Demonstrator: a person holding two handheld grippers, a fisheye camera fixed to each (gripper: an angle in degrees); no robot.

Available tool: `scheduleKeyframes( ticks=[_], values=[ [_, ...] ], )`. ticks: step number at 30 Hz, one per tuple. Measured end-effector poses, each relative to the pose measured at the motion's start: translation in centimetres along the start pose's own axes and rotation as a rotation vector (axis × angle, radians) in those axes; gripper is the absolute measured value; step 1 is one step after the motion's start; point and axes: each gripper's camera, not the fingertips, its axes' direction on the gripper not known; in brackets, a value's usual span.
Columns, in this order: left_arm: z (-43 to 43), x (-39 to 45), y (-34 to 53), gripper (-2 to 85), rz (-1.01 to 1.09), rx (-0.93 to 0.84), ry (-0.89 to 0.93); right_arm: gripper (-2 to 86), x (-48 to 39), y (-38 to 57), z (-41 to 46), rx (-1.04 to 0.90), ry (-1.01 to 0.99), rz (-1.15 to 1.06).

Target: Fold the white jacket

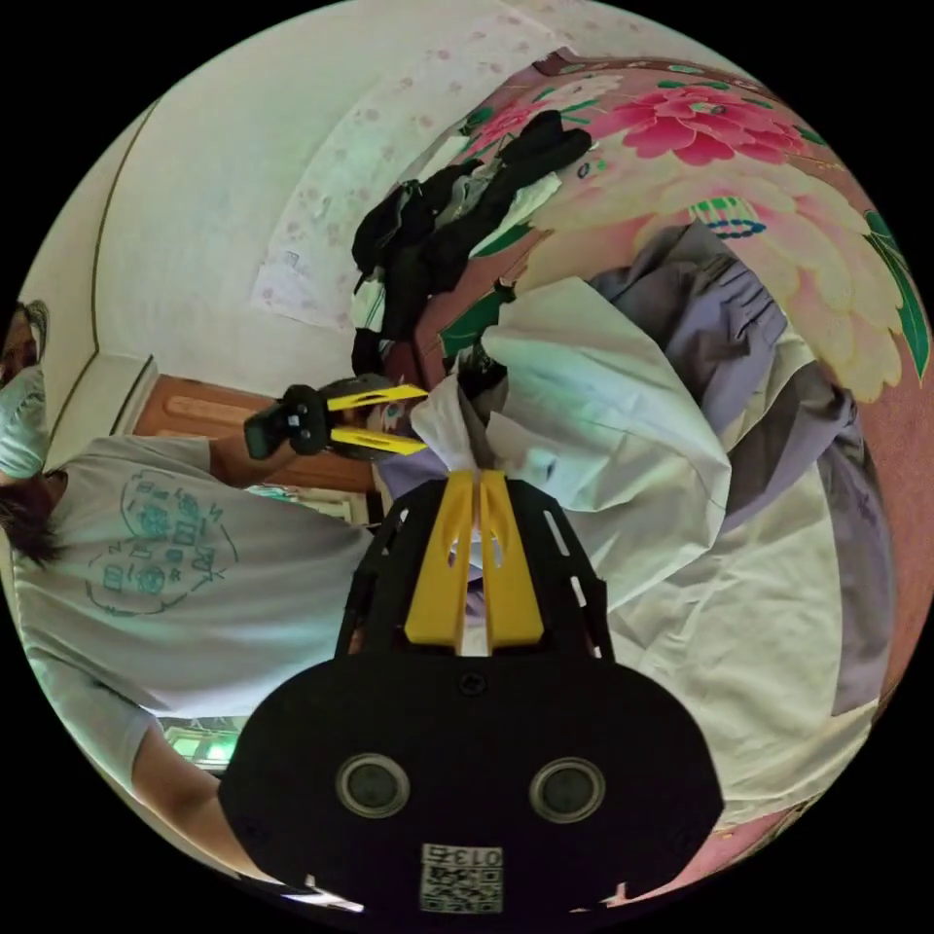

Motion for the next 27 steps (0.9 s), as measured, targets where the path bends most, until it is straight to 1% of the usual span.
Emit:
scheduleKeyframes(
  ticks=[1, 2, 3, 4, 6, 8, 10, 12, 13, 14, 15, 19, 21, 22, 23, 24, 25, 27],
  values=[
    [0.4, 0.2, -0.4, 10.1, 0.02, -0.019, 0.005, 0.6, -0.3, -0.1, 0.0, 0.005, 0.001, -0.004],
    [1.2, 0.3, -1.4, 6.2, 0.089, -0.083, 0.079, 0.6, -1.2, -0.3, -0.1, 0.007, 0.011, -0.016],
    [1.0, 0.0, -2.1, 3.6, 0.114, -0.121, 0.136, 0.6, -2.6, -0.4, -0.4, -0.01, 0.044, -0.036],
    [0.5, -0.1, -2.1, 2.9, 0.122, -0.102, 0.146, 0.6, -3.4, -0.5, -0.6, -0.026, 0.076, -0.048],
    [-1.9, -0.5, -1.1, 1.3, 0.127, 0.004, 0.166, 0.7, -6.1, 0.3, -2.0, -0.056, 0.237, -0.069],
    [-2.7, 0.1, -0.8, 0.7, 0.144, 0.05, 0.174, 0.7, -6.7, 1.2, -2.5, -0.05, 0.293, -0.039],
    [-1.8, 1.2, -1.3, 0.4, 0.178, 0.014, 0.185, 0.8, -6.0, 2.0, -1.0, -0.065, 0.303, 0.008],
    [-0.4, 2.5, -2.0, 0.2, 0.178, -0.02, 0.208, 1.2, -3.5, 2.9, 3.7, -0.155, 0.429, 0.082],
    [-0.3, 2.7, -2.2, 0.2, 0.178, -0.03, 0.208, 1.4, -2.7, 3.2, 4.9, -0.18, 0.43, 0.105],
    [-0.4, 3.2, -2.5, 0.2, 0.186, -0.042, 0.189, 1.9, -1.8, 3.7, 6.4, -0.216, 0.379, 0.125],
    [-0.8, 3.7, -2.7, 0.2, 0.198, -0.052, 0.156, 2.5, -2.3, 3.9, 6.5, -0.211, 0.339, 0.118],
    [-1.4, 4.6, -2.7, 0.2, 0.179, -0.041, 0.122, 5.3, -6.4, 3.4, 2.2, -0.13, 0.399, 0.104],
    [-1.4, 5.3, -3.1, 0.2, 0.195, -0.048, 0.103, 3.9, -11.5, 1.1, -0.9, -0.025, 0.51, 0.013],
    [-1.4, 5.5, -3.2, 0.2, 0.196, -0.049, 0.1, 3.5, -13.1, 0.2, -1.2, 0.01, 0.525, -0.038],
    [-1.4, 5.6, -3.3, 0.2, 0.19, -0.05, 0.102, 2.7, -16.1, -2.0, -1.0, 0.066, 0.541, -0.139],
    [-1.4, 5.7, -3.4, 0.2, 0.181, -0.054, 0.106, 1.9, -18.6, -4.4, 0.2, 0.097, 0.535, -0.231],
    [-1.4, 5.8, -3.5, 0.2, 0.176, -0.055, 0.107, 1.5, -19.6, -5.7, 1.2, 0.101, 0.522, -0.27],
    [-1.7, 6.0, -3.5, 0.2, 0.171, -0.056, 0.103, 0.5, -21.4, -11.1, 7.0, 0.058, 0.483, -0.376]
  ],
)
